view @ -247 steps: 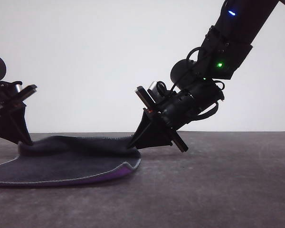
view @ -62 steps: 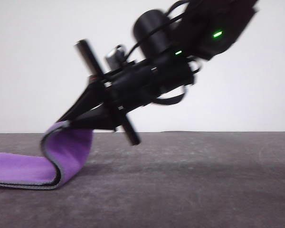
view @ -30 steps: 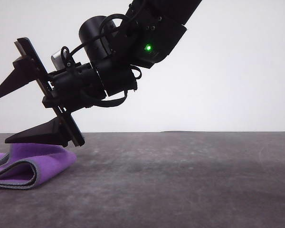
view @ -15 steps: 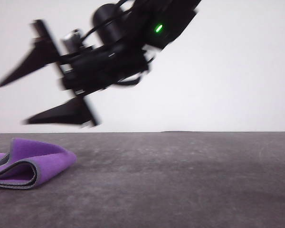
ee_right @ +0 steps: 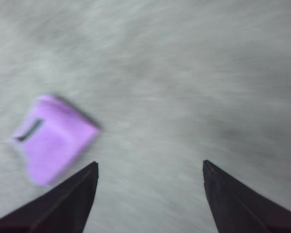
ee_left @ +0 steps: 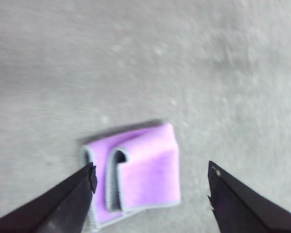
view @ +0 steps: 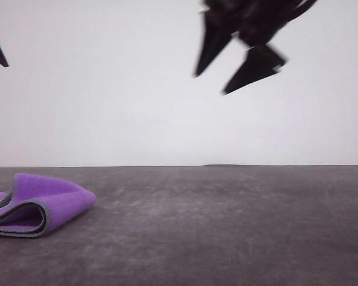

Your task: Fold clothes

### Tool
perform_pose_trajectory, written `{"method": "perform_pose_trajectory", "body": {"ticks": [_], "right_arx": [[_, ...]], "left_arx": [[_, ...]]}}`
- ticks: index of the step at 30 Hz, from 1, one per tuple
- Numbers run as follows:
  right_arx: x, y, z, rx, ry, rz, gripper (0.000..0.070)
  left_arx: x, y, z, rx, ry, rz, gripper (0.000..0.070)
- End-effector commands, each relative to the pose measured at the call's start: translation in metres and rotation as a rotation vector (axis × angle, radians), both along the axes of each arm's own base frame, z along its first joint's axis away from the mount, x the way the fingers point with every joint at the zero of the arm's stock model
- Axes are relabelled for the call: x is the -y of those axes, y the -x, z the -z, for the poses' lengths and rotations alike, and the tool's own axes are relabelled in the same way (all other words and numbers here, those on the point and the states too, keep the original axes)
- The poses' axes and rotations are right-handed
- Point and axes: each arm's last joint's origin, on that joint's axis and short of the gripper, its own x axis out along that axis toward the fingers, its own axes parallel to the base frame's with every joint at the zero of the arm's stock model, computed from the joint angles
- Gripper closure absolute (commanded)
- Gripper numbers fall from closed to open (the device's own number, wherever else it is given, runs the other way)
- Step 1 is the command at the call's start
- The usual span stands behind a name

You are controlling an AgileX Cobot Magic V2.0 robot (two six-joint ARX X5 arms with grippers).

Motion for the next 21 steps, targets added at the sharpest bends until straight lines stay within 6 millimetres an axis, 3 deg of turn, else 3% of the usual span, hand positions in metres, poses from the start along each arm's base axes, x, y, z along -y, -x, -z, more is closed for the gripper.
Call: {"method": "perform_pose_trajectory", "body": {"ticks": [1,6,11,16,21], "right_arx": [[0.014,-0.001,-0.007,0.041,0.028,0.002,0.0271],[0.061,0.017,-0.009,0.039,0.058,0.104,0.027],[0.094,0.052,0.011,0.037,0.062,0.195,0.027],[0.11,0.089,0.031,0.066,0.049,0.253,0.027],[0.112,0.107,0.03,0.113,0.036,0.266,0.0271]], "left_arx": [[0.005,-0.004,0.001,0.004,-0.005,0.036,0.0259],[0.022,-0.005,0.002,-0.014,-0.039,0.082,0.0259],[0.036,-0.006,0.01,-0.047,-0.089,0.094,0.0259],[0.051,0.001,0.033,-0.131,-0.108,0.133,0.0259],[0.059,0.011,0.064,-0.187,-0.106,0.141,0.0261]]}}
